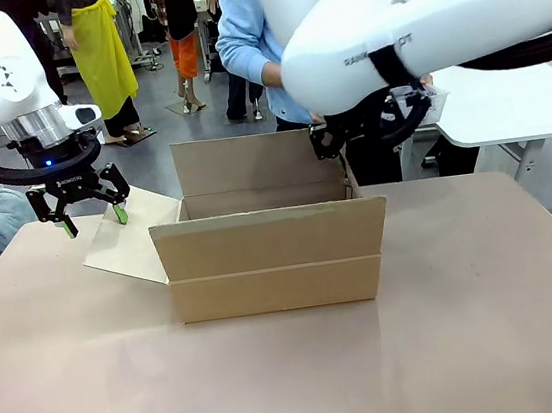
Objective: Pack the gift set into the box.
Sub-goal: Place both hands on the side flaps of the Package Box and spread them outward.
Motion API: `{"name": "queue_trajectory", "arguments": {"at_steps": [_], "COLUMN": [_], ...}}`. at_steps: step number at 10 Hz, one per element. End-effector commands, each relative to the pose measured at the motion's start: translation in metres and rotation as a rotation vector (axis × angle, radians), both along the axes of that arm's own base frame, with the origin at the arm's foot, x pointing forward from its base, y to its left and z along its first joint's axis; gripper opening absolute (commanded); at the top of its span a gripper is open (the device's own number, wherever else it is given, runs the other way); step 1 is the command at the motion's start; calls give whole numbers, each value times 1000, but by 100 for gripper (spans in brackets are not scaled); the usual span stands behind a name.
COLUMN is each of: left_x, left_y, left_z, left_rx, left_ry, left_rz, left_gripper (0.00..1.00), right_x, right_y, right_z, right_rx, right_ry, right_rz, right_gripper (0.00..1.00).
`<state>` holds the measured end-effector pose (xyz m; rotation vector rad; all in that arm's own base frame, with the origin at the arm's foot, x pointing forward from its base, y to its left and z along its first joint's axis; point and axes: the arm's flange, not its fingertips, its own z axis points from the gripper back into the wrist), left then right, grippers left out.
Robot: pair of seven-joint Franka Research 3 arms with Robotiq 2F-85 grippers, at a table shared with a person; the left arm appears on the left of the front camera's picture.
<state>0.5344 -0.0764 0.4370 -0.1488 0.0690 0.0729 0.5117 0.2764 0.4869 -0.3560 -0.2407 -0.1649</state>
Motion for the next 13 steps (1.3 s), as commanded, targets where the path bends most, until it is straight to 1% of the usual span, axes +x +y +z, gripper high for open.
{"name": "queue_trajectory", "arguments": {"at_steps": [1, 3, 5, 6, 7, 8, 9, 10, 13], "left_x": [-1, -1, -1, -1, -1, -1, -1, -1, -1], "left_y": [0, 0, 0, 0, 0, 0, 0, 0, 0], "left_z": [2, 2, 2, 2, 2, 2, 2, 2, 2], "left_rx": [14, 14, 14, 14, 14, 14, 14, 14, 14], "left_ry": [6, 6, 6, 6, 6, 6, 6, 6, 6], "left_rz": [9, 9, 9, 9, 9, 9, 9, 9, 9], "left_gripper": [100, 100, 100, 100, 100, 100, 100, 100, 100], "right_x": [-5, -1, 1, 1, 3, 6, 8, 10, 10], "right_y": [-38, -82, -131, -146, -156, -162, -157, -159, -159], "right_z": [-1, -2, -12, -26, -47, -65, -78, -49, -49], "right_rx": [116, 242, 378, 454, 516, 548, 608, 484, 484], "right_ry": [28, 70, 70, 71, 77, 85, 83, 68, 68], "right_rz": [73, 155, 217, 254, 274, 242, 251, 227, 227], "right_gripper": [100, 100, 100, 100, 100, 100, 100, 100, 100]}}
